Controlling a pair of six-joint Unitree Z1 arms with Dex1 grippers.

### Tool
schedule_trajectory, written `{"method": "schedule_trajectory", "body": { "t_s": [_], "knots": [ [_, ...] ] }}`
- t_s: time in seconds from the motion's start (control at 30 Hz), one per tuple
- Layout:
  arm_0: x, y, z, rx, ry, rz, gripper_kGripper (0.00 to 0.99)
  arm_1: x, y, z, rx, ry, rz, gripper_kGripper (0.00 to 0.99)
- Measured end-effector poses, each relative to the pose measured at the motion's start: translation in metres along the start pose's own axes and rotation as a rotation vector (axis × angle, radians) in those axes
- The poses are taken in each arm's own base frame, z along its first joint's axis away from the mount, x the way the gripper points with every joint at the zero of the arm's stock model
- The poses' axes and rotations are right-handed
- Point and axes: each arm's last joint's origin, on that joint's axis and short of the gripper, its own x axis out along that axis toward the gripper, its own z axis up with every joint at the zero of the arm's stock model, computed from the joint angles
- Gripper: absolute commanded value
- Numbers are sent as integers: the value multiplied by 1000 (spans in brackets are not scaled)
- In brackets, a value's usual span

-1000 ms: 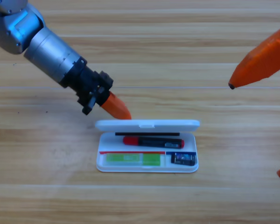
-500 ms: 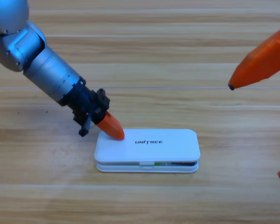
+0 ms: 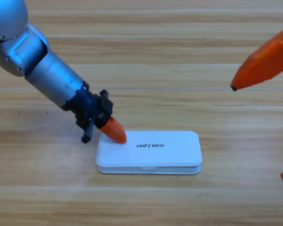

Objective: Clean up eraser and pencils

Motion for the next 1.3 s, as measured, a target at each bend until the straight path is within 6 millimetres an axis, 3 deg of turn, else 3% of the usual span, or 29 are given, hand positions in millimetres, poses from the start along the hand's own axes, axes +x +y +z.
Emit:
{"method": "schedule_trajectory", "body": {
  "t_s": [0.43, 0.77, 0.8, 0.83, 0.9, 0.93, 1.03, 1.17, 1.3],
  "knots": [
    [5, -10, 6, 11, 11, 25, 0, 0, 0, 0, 0, 0, 0, 982],
    [1, -39, 4, 18, 39, 44, 0, 0, 0, 0, -2, -2, -1, 982],
    [-2, -42, 4, 9, 56, 40, 152, 0, 0, 0, -2, -2, -1, 982],
    [-7, -46, 5, -1, 77, 36, 414, 0, 0, 0, -2, -2, -1, 982],
    [-24, -55, 14, -13, 110, 34, 842, 0, 0, 0, -1, -3, -2, 982],
    [-37, -59, 22, -9, 115, 43, 957, 0, 0, 0, 0, -3, -2, 982],
    [-93, -81, 55, 28, 84, 122, 990, 0, 0, 0, 0, -3, -2, 982],
    [-189, -137, 92, 96, -13, 243, 990, 0, 0, 1, -1, -5, -3, 982],
    [-249, -197, 93, 118, -130, 321, 990, 0, -1, 1, 1, -6, -4, 982]
  ]
}}
